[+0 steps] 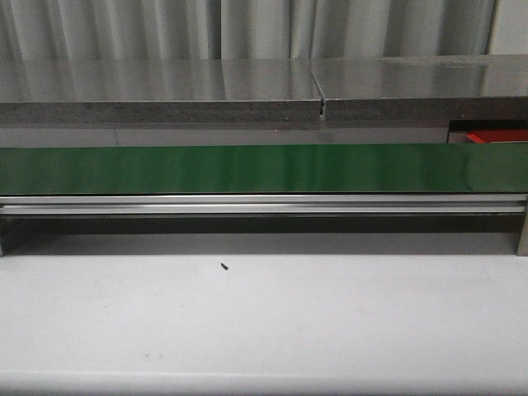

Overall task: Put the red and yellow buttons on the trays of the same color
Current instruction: 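Lower the yellow button into the yellow tray and open the right gripper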

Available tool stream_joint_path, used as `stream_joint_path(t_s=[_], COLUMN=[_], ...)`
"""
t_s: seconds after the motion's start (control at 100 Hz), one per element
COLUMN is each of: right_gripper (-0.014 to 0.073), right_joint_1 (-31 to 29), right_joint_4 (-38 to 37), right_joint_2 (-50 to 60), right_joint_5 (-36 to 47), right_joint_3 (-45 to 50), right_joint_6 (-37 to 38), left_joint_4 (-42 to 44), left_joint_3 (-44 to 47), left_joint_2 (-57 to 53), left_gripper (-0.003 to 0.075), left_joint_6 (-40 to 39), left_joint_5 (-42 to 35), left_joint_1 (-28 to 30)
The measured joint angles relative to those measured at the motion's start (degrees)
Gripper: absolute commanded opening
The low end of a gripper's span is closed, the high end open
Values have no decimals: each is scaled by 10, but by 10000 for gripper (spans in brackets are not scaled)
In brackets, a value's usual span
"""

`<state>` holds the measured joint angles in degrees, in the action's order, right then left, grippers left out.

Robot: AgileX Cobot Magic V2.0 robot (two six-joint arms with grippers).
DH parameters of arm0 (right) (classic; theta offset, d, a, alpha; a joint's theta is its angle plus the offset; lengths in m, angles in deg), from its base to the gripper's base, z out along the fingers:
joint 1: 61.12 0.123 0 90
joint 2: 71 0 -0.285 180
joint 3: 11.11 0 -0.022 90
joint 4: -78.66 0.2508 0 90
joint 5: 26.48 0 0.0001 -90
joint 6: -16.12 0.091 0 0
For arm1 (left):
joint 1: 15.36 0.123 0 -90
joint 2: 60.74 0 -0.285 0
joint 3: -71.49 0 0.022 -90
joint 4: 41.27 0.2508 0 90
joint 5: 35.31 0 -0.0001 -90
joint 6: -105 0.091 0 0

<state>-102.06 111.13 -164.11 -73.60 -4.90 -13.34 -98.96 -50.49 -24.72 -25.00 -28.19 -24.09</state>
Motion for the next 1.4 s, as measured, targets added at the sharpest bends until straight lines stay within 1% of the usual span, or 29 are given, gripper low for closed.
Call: stream_joint_path(t_s=[0.19,0.35,0.73,0.93,1.18,1.22,1.27,1.32,1.4], right_gripper=[68,68,68,68,69,81,118,176,306], right_joint_1=[-16,-17,-17,-16,1,1,1,1,1], right_joint_4=[0,0,1,1,6,7,8,8,8], right_joint_2=[-39,-79,-172,-192,-208,-208,-208,-208,-208], right_joint_5=[45,74,106,120,129,129,129,129,129], right_joint_3=[22,36,37,37,37,37,37,37,37], right_joint_6=[5,5,5,5,5,4,4,4,4], left_joint_4=[0,0,0,0,0,0,0,0,0], left_joint_3=[0,0,0,0,0,0,0,0,0], left_joint_2=[0,0,0,0,0,0,0,0,0], left_gripper=[-19,-19,-19,-19,-19,-19,-19,-19,-19], left_joint_6=[0,0,0,0,0,0,0,0,0], left_joint_5=[0,0,0,0,0,0,0,0,0], left_joint_1=[0,0,0,0,0,0,0,0,0])
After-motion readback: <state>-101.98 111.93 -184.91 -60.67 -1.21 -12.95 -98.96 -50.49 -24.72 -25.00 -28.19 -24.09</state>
